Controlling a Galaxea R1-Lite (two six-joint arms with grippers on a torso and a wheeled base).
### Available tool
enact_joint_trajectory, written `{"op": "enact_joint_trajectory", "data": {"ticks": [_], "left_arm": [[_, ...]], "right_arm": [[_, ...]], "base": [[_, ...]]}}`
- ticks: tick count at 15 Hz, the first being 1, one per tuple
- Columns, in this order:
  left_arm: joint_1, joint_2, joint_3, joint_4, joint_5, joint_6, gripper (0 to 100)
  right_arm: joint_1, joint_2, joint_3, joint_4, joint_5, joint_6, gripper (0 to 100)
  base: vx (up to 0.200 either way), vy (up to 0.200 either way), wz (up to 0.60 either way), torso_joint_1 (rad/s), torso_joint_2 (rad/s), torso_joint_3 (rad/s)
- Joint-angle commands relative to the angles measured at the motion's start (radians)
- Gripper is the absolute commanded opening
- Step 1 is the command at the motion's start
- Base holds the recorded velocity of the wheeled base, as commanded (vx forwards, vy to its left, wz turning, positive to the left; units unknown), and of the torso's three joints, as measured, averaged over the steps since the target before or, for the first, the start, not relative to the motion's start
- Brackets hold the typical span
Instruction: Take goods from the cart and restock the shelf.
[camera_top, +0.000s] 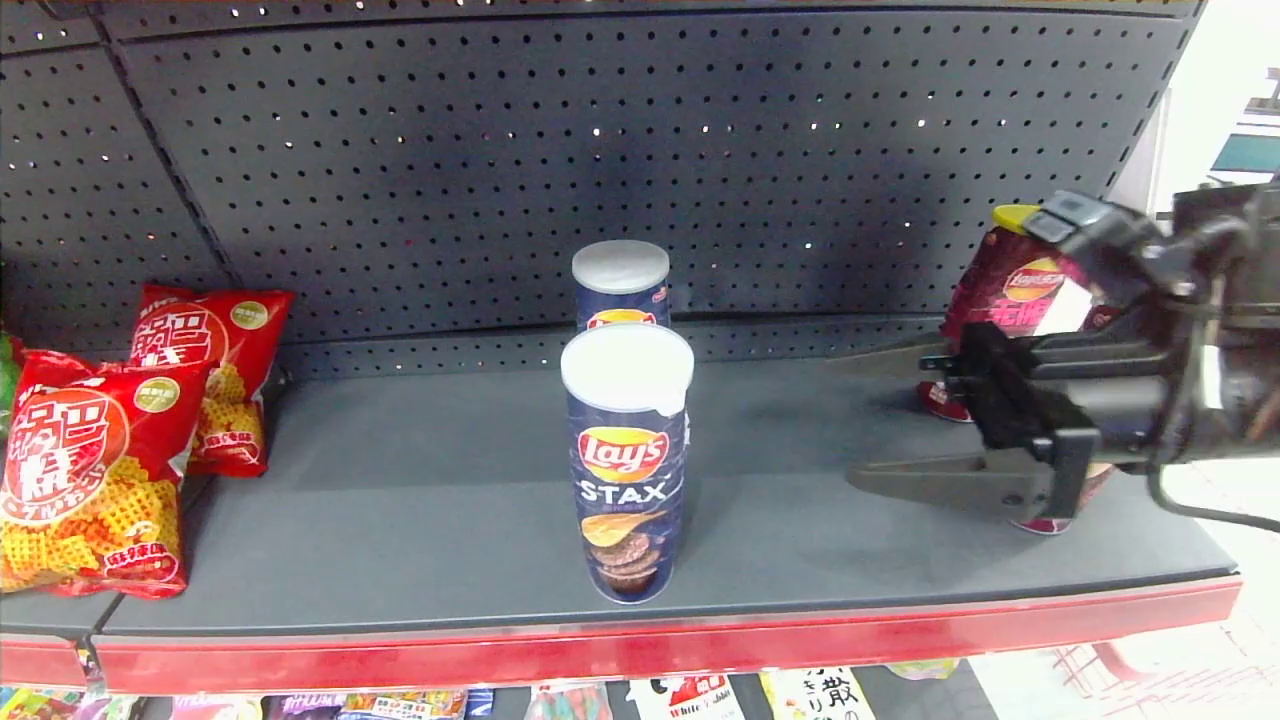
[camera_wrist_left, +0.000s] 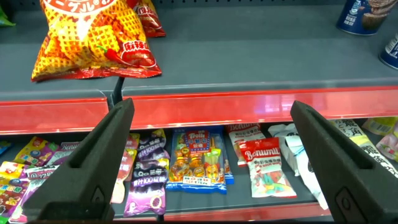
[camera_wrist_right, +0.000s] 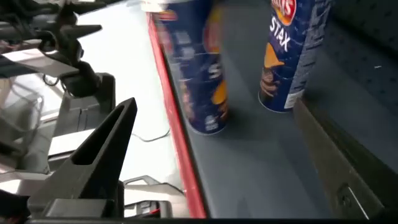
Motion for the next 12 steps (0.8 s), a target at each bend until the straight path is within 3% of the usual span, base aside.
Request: {"op": "enact_joint_trajectory", "data": {"ticks": [1, 3, 4, 5, 7, 9, 10, 12], "left_arm": [[0.000, 0.000, 0.000, 0.000, 0.000, 0.000, 100], [0.000, 0.000, 0.000, 0.000, 0.000, 0.000, 100], [0.000, 0.000, 0.000, 0.000, 0.000, 0.000, 100], [0.000, 0.000, 0.000, 0.000, 0.000, 0.000, 100], [0.000, 0.000, 0.000, 0.000, 0.000, 0.000, 100], [0.000, 0.000, 0.000, 0.000, 0.000, 0.000, 100], [0.000, 0.000, 0.000, 0.000, 0.000, 0.000, 100], [0.000, 0.000, 0.000, 0.000, 0.000, 0.000, 100]], "right_arm": [[-0.074, -0.403, 0.224, 0.001, -0.011, 0.045, 100], [-0.164, -0.595, 0.307, 0.010, -0.041, 0.101, 100], [-0.283, -0.765, 0.343, 0.068, -0.080, 0.175, 100], [-0.310, -0.879, 0.343, 0.157, -0.172, 0.253, 100], [-0.338, -1.034, 0.349, 0.284, -0.461, 0.388, 100], [-0.335, -1.087, 0.410, 0.356, -0.734, 0.398, 100], [-0.338, -1.101, 0.445, 0.373, -0.791, 0.401, 100], [-0.353, -1.157, 0.590, 0.386, -0.804, 0.390, 100]], "base": [[0.000, 0.000, 0.00, 0.000, 0.00, 0.000], [0.000, 0.000, 0.00, 0.000, 0.00, 0.000], [0.000, 0.000, 0.00, 0.000, 0.00, 0.000], [0.000, 0.000, 0.00, 0.000, 0.00, 0.000], [0.000, 0.000, 0.00, 0.000, 0.00, 0.000], [0.000, 0.000, 0.00, 0.000, 0.00, 0.000], [0.000, 0.000, 0.00, 0.000, 0.00, 0.000], [0.000, 0.000, 0.00, 0.000, 0.00, 0.000]]}}
